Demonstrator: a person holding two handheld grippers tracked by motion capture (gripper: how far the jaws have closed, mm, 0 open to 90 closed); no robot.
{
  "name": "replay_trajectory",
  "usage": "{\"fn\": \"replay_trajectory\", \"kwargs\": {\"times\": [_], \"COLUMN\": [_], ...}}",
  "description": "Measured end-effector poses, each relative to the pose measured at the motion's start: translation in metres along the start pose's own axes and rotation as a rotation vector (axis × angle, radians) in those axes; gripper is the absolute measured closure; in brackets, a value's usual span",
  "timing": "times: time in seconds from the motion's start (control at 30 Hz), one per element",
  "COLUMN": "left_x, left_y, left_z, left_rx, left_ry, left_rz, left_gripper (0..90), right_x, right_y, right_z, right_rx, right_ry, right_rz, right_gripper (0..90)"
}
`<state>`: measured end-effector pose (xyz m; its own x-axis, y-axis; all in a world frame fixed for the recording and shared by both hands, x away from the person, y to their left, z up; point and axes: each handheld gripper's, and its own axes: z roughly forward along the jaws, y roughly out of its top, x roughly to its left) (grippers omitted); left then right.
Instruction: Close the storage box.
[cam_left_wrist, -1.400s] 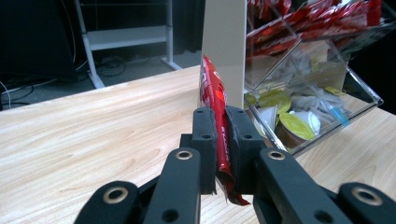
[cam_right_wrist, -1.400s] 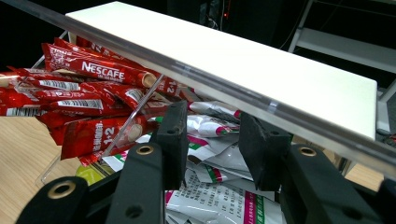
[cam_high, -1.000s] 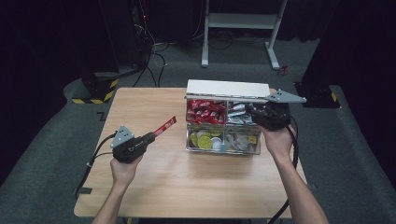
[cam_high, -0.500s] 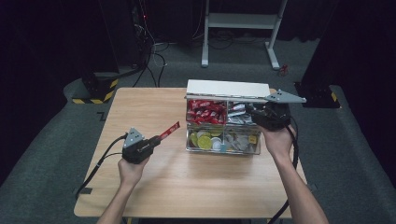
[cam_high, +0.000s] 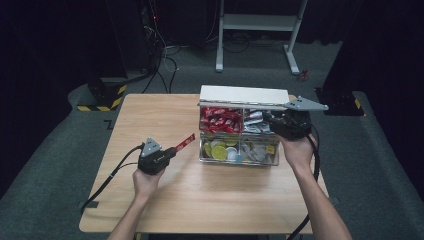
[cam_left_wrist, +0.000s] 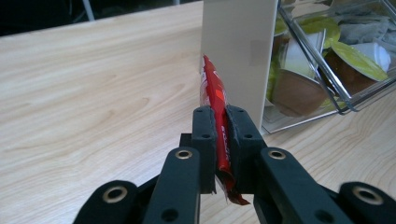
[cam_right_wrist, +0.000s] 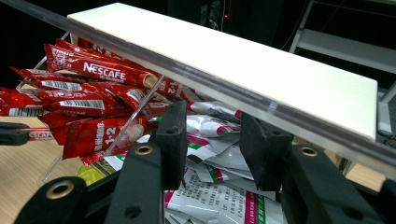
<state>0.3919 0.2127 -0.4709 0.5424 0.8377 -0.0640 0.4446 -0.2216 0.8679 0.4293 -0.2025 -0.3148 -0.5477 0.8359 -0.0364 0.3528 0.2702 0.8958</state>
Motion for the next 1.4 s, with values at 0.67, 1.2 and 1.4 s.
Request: {"fn": "replay_trajectory", "kwargs": {"times": [0.67,1.2,1.4], "left_x": [0.005,0.004,0.004], "left_y": [-0.014,-0.022,-0.024], "left_z": [0.019,0.029,0.032], "left_rx": [0.041,0.083,0.105], "left_ry": [0.020,0.039,0.038], "left_rz": [-0.042,-0.009,-0.010], "left_gripper": [82.7,82.0,81.6], "right_x": [0.000,0.000,0.000], "right_y": [0.000,0.000,0.000], "right_z": [0.000,0.000,0.000], "right_rx": [0.001,0.001,0.001], "right_ry": [0.000,0.001,0.003], "right_rz": [0.002,0.001,0.003], "right_gripper": [61.4,61.3,61.3]}}
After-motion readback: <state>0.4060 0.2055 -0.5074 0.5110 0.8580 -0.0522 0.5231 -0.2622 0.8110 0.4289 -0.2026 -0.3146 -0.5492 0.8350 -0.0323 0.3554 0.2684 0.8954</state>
